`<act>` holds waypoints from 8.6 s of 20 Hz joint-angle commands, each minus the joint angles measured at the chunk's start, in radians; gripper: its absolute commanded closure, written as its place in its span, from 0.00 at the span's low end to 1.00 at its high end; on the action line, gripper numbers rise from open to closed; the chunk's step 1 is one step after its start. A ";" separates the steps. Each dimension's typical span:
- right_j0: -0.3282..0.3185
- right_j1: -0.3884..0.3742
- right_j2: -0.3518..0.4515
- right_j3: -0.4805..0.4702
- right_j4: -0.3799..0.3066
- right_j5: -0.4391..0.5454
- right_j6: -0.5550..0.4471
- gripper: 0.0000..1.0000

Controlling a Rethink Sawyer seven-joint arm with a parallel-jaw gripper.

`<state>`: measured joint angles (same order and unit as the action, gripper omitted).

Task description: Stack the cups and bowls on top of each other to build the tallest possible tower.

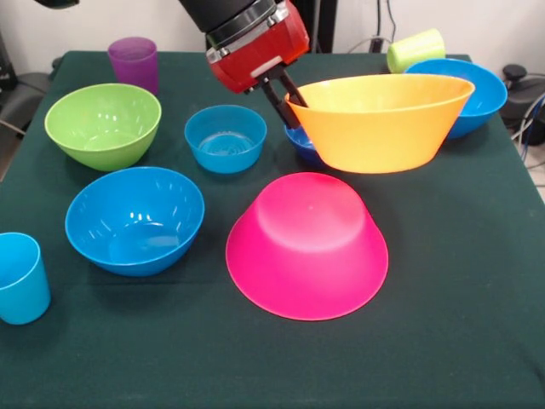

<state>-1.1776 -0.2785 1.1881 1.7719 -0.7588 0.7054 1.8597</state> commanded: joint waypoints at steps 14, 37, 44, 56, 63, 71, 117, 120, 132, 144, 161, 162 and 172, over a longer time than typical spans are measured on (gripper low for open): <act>0.098 -0.102 -0.108 -0.115 -0.009 0.253 -0.291 1.00; 0.169 -0.126 -0.155 -0.238 -0.009 0.337 -0.307 1.00; 0.164 -0.135 -0.167 -0.224 -0.009 0.341 -0.311 1.00; 0.170 -0.136 -0.183 -0.225 -0.011 0.344 -0.315 1.00; 0.176 -0.109 -0.198 -0.235 -0.014 0.341 -0.319 1.00; 0.191 -0.089 -0.217 -0.254 -0.014 0.330 -0.316 1.00; 0.190 0.043 -0.190 -0.333 0.025 0.233 -0.325 1.00; 0.191 0.023 -0.197 -0.317 0.029 0.252 -0.313 1.00; 0.230 -0.098 -0.218 -0.293 -0.012 0.307 -0.320 1.00; 0.236 -0.094 -0.234 -0.301 0.002 0.298 -0.325 1.00; 0.191 0.003 -0.215 -0.298 0.030 0.260 -0.349 1.00; 0.189 0.011 -0.214 -0.302 0.032 0.260 -0.350 1.00; 0.187 0.039 -0.211 -0.331 0.042 0.274 -0.373 1.00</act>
<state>-1.0028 -0.3040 1.0426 1.5055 -0.6809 0.9273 1.8357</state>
